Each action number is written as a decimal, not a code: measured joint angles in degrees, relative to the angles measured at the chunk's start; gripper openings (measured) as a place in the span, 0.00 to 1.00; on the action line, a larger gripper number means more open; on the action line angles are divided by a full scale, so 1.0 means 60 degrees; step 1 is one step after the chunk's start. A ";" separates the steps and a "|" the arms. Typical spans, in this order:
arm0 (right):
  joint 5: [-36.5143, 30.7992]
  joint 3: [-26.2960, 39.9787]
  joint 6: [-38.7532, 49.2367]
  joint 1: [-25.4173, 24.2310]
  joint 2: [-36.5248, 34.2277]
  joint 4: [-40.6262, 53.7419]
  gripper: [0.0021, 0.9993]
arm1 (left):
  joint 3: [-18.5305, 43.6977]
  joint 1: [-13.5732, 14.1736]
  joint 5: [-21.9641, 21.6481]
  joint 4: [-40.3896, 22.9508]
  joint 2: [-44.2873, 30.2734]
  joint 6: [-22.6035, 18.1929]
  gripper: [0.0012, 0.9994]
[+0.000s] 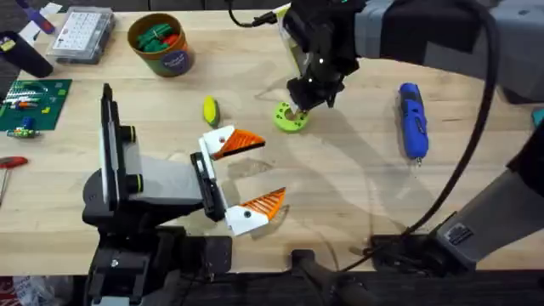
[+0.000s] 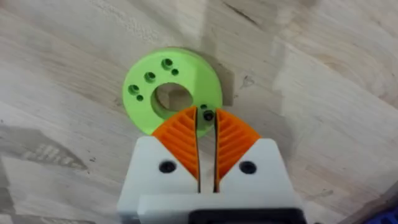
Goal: Pick up the gripper from the table and insert it into the empty holder that is missing its gripper. Then pick up a screw, insert it into the mounting hole, and use the screwdriver to tighten it. Finally, clean up the table by picking up the vegetable and placing it into the bucket.
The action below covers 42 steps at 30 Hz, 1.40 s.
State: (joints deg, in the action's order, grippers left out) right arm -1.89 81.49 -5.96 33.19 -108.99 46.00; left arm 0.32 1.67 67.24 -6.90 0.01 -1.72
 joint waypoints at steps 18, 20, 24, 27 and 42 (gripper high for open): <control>-0.0036 0.0000 0.0000 0.0000 -0.0044 0.0050 0.09 | 0.0000 0.0000 0.0000 0.0000 -0.0002 0.0000 0.99; -0.0046 0.0002 0.0002 0.0000 -0.0139 0.0059 0.09 | 0.0000 0.0000 0.0000 0.0000 -0.0003 0.0000 0.99; -0.0113 0.0029 0.0004 0.0000 -0.0171 0.0077 0.09 | 0.0000 0.0000 -0.0002 0.0000 -0.0003 0.0000 0.99; -0.0113 0.0029 0.0004 0.0000 -0.0171 0.0073 0.09 | 0.0000 0.0000 -0.0026 0.0004 -0.0002 0.0000 0.99; -0.0178 0.0033 0.0036 -0.0007 -0.0171 0.0160 0.00 | 0.0000 0.0000 -0.0036 0.0004 -0.0001 0.0000 0.99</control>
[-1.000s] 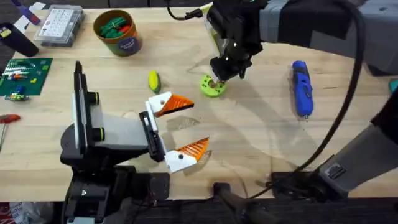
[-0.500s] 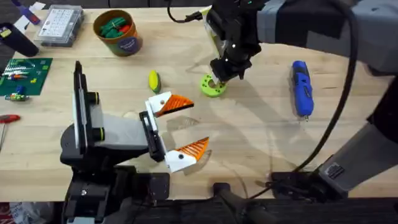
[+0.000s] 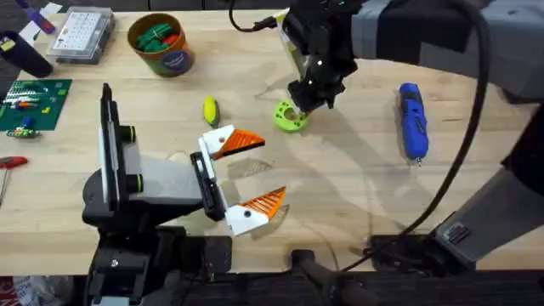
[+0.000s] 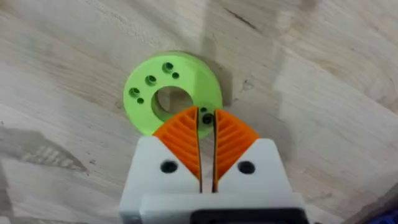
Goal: Pick up the gripper from the table and insert it into the empty holder that is missing its gripper. Then pick up a screw, insert it into the mounting hole, and use the screwdriver to tighten it. Finally, clean up the table by picking up the vegetable and placing it into the bucket.
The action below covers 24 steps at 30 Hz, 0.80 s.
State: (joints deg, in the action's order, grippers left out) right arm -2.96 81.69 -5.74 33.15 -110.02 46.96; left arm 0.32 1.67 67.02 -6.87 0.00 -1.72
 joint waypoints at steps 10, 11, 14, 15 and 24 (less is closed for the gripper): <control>0.0000 0.0000 0.0000 0.0000 0.0000 -0.0001 0.00 | 0.0000 0.0000 -0.0004 0.0000 -0.0002 0.0000 0.99; 0.0000 0.0002 0.0000 0.0000 0.0000 -0.0002 0.00 | 0.0000 0.0000 -0.0004 0.0000 -0.0002 0.0000 0.99; 0.0000 0.0029 0.0000 0.0000 0.0000 0.0012 0.00 | 0.0000 0.0000 -0.0004 0.0000 -0.0001 0.0000 0.99; 0.0004 0.0182 0.0004 0.0000 0.0000 0.0039 0.00 | 0.0000 0.0000 -0.0006 0.0000 -0.0002 0.0000 0.99; 0.0000 0.1164 0.0007 0.0000 0.0098 0.1139 0.00 | 0.0000 0.0000 -0.0033 0.0004 -0.0001 0.0000 0.99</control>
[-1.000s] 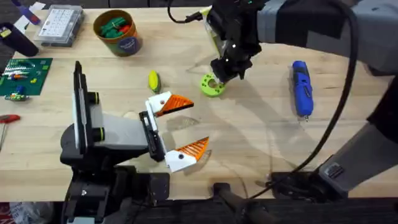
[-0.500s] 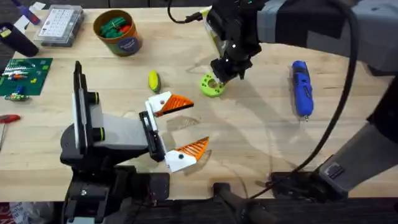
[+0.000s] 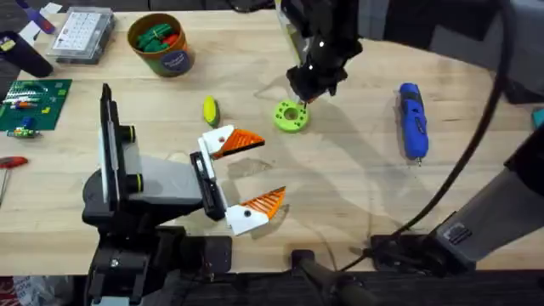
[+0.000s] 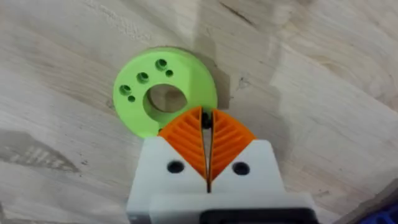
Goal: Pick up the gripper from the table and insert it into the empty holder that is missing its gripper. Then pick up a screw, insert it into the mounting hole, and use the screwdriver to tighten it. Finally, clean up the table by picking up the vegetable and placing it into the bucket.
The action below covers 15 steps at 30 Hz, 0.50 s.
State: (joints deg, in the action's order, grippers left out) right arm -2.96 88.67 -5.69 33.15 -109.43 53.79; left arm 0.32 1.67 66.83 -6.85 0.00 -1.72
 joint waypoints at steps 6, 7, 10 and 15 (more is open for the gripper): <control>0.0007 0.1064 0.0098 0.0000 0.0235 0.1001 0.00 | 0.0000 0.0000 -0.0002 0.0000 0.0001 0.0000 0.99; 0.0009 0.1279 0.0127 0.0000 0.0247 0.1190 0.00 | 0.0000 0.0000 -0.0004 0.0000 0.0002 0.0000 0.99; 0.0036 0.2239 0.0270 0.0000 0.0249 0.1882 0.00 | 0.0000 0.0000 -0.0004 0.0000 -0.0001 0.0000 0.99; 0.0040 0.3191 0.0637 0.0047 0.0249 0.2452 0.00 | 0.0000 0.0000 -0.0004 0.0002 0.0002 0.0000 0.99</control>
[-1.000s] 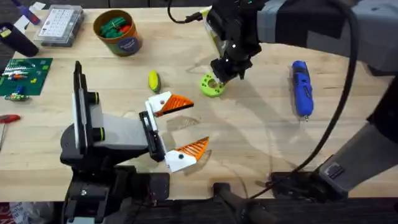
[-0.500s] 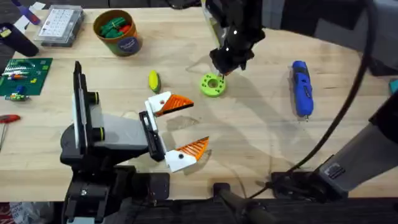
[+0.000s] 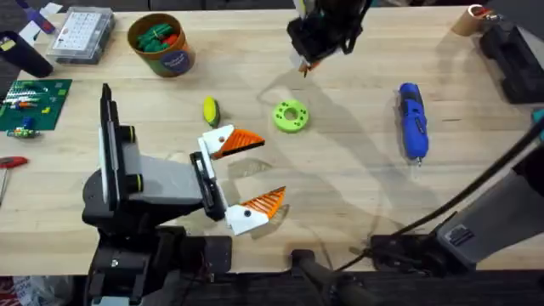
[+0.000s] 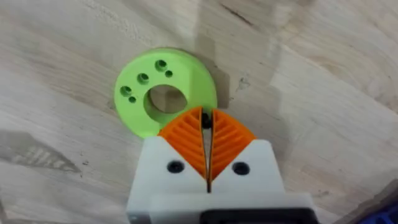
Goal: Pick up the gripper from the table and insert it into the empty holder that is missing its gripper. Then pick up a screw, insert it into the mounting hole, and use the screwdriver to tighten it. Finally, clean up the table by picking up the vegetable and placing it into the bucket.
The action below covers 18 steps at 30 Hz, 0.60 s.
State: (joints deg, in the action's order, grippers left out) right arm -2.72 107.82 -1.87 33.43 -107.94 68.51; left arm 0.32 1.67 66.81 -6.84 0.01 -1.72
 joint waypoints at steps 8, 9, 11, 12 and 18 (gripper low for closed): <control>0.0009 0.0845 0.0627 0.0598 0.0571 -0.0131 0.00 | 0.0000 0.0000 -0.0027 0.0002 0.0000 0.0000 0.99; 0.0023 0.0854 0.0672 0.0681 0.0770 -0.0136 0.00 | 0.0000 0.0000 -0.0027 0.0002 0.0000 0.0000 0.99; 0.0111 0.0897 0.0750 0.0759 0.1115 -0.0156 0.00 | 0.0000 0.0000 -0.0029 0.0002 -0.0002 0.0000 0.99; 0.0194 0.0915 0.0811 0.0760 0.1280 -0.0196 0.00 | 0.0000 0.0000 -0.0029 0.0002 -0.0004 0.0000 0.99; 0.0547 0.0590 0.1070 0.0738 0.2036 -0.0421 0.00 | 0.0000 0.0000 -0.0035 0.0006 -0.0002 0.0000 0.99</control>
State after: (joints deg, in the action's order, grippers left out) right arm 0.56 111.36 4.55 37.86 -95.73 65.98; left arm 0.32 1.67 66.60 -6.81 0.00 -1.72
